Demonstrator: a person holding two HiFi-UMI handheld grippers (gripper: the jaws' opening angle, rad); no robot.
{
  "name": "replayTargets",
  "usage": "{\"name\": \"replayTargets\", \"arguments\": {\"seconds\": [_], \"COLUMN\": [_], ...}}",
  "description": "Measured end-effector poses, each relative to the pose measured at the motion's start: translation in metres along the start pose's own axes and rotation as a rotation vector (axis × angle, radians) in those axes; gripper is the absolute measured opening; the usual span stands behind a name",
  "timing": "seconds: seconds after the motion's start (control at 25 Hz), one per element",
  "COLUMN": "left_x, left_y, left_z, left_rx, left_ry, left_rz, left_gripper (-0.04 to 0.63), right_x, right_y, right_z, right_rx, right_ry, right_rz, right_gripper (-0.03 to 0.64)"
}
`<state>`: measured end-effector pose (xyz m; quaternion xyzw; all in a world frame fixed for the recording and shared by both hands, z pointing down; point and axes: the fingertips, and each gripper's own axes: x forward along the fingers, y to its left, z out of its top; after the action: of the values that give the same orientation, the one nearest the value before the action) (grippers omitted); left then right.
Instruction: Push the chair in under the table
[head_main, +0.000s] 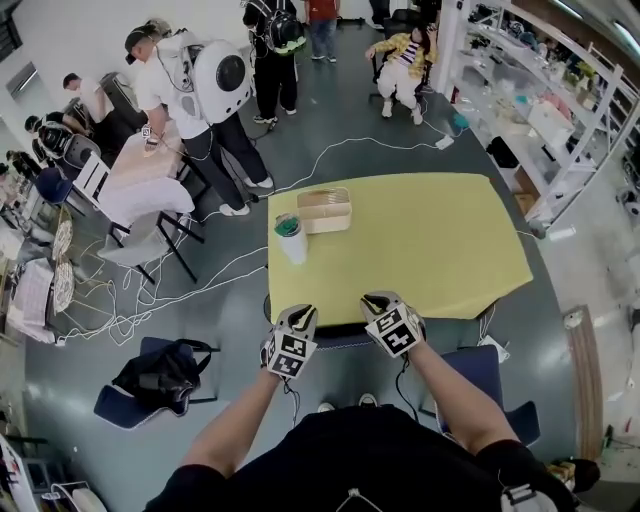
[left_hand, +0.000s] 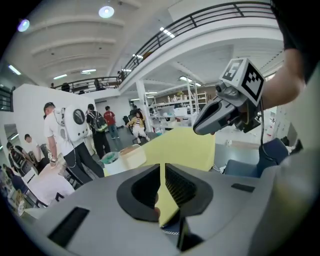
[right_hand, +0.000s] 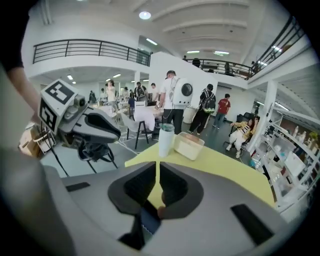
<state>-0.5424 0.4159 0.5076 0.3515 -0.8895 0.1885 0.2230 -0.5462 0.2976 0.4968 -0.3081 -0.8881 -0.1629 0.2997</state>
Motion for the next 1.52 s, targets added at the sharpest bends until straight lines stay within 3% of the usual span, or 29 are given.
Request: {"name": "replayTargets", "arguments": {"seconds": [0.4, 0.8, 1.24, 1.52], "left_x": [-0.061, -0.117, -0.116, -0.113], "left_y": [0.033, 0.051, 0.060, 0.054], "left_z": [0.110, 0.186, 0.201, 0.211], "left_rx": [-0.111, -0.166, -0.212, -0.175], "left_ry": [-0.277, -0.512, -0.566, -0.587], "left_rz": [0.054, 0.052, 0.042, 0.038], "left_gripper": [0.011, 0.009, 0.011, 0.009], "right_x": [-0.072, -0.130, -0.147, -0.150], "right_y": [-0.031, -0.046, -0.048, -0.053], "right_z": [0.094, 0.150, 0.170, 0.166], "right_rx": [0.186, 0.208, 0.209, 0.225], "right_ry": [-0.303, -0.473, -0.551, -0.558], "right_rz": [-0.069, -0.123, -0.143, -0.156], "right_gripper": [0.020, 0.015, 0.015, 0.015]}}
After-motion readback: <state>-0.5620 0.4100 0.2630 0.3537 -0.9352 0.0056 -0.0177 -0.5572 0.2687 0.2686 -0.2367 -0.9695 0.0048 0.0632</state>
